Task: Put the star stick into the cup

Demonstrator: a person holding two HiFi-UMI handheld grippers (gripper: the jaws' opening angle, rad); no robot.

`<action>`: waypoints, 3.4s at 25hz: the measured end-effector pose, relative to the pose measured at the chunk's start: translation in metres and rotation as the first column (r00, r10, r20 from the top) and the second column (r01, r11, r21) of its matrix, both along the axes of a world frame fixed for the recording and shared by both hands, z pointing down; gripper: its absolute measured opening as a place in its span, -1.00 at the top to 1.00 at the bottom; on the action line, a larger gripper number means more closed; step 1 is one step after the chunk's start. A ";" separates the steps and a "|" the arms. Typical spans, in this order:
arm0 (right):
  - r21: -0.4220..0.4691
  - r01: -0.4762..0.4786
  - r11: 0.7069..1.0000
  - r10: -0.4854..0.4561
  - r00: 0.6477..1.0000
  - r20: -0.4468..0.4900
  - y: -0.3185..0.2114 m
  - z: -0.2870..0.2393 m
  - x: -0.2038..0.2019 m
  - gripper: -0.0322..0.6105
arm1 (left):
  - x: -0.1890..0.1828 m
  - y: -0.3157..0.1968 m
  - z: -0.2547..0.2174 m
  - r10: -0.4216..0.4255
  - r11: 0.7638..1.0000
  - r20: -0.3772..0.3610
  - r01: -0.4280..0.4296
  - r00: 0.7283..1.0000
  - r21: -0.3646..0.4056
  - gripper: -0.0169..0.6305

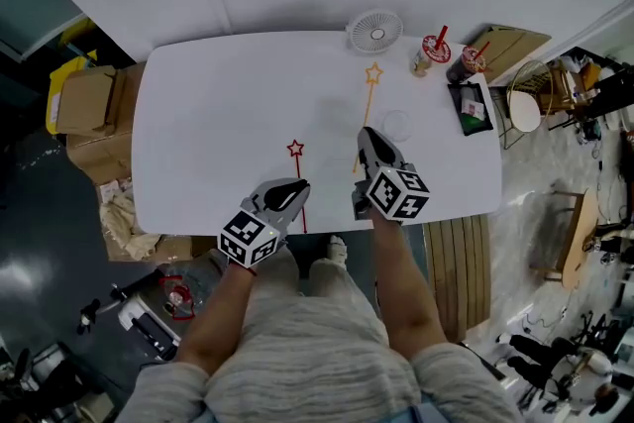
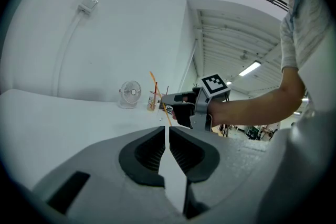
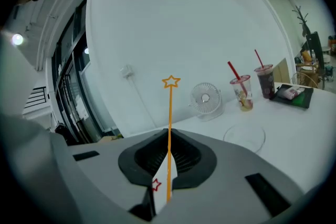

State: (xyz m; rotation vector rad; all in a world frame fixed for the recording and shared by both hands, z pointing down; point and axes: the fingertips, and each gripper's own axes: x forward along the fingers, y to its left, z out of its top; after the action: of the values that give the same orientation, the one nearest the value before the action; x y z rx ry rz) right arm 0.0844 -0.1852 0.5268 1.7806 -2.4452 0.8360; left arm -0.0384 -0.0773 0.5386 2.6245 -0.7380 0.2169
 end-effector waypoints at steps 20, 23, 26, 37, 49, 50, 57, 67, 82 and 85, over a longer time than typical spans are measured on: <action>0.202 -0.198 0.959 0.195 0.980 0.035 -0.045 -0.040 0.114 0.86 | 0.028 0.000 0.000 0.029 1.000 0.028 -0.029 0.999 -0.003 0.90; 0.221 -0.233 0.947 0.233 0.972 0.027 -0.049 -0.034 0.125 0.86 | 0.026 0.001 0.004 0.027 1.000 0.040 -0.027 0.999 -0.008 0.90; 0.219 -0.265 0.939 0.267 0.964 0.022 -0.053 -0.023 0.134 0.86 | 0.024 0.003 0.007 0.020 1.000 0.053 -0.019 0.998 -0.018 0.90; 0.183 -0.264 0.947 0.272 0.962 -0.015 -0.058 0.010 0.143 0.86 | 0.024 -0.001 0.014 0.011 0.999 0.073 -0.009 0.997 -0.036 0.90; 0.148 -0.193 0.970 0.213 0.968 -0.136 -0.026 0.028 0.131 0.86 | 0.035 -0.011 0.010 0.014 1.000 0.043 -0.013 0.999 -0.025 0.90; 0.139 -0.190 0.972 0.209 0.967 -0.143 -0.023 0.030 0.129 0.86 | 0.035 -0.011 0.009 0.012 1.000 0.041 -0.011 0.999 -0.023 0.90; 0.062 -0.150 0.987 0.160 0.964 -0.213 -0.007 0.054 0.117 0.86 | 0.039 -0.012 0.002 0.008 1.000 0.030 -0.008 1.000 -0.009 0.90; 0.023 -0.139 0.990 0.140 0.956 -0.257 -0.007 0.059 0.120 0.86 | 0.038 -0.005 -0.001 -0.008 1.000 0.022 0.008 1.000 0.000 0.90; -0.053 -0.127 0.990 0.109 0.957 -0.269 0.000 0.063 0.122 0.86 | 0.038 -0.001 -0.013 -0.024 0.999 0.006 0.024 1.000 0.028 0.90; -0.055 -0.119 0.991 0.100 0.958 -0.270 0.005 0.059 0.120 0.86 | 0.038 -0.001 -0.015 -0.027 0.999 -0.002 0.027 1.000 0.032 0.90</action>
State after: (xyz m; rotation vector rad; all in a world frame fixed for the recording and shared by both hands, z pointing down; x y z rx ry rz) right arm 0.2044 -0.1800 0.5861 1.8788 -2.1413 0.6294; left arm -0.0003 -0.0779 0.5232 2.6433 -0.7822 0.1969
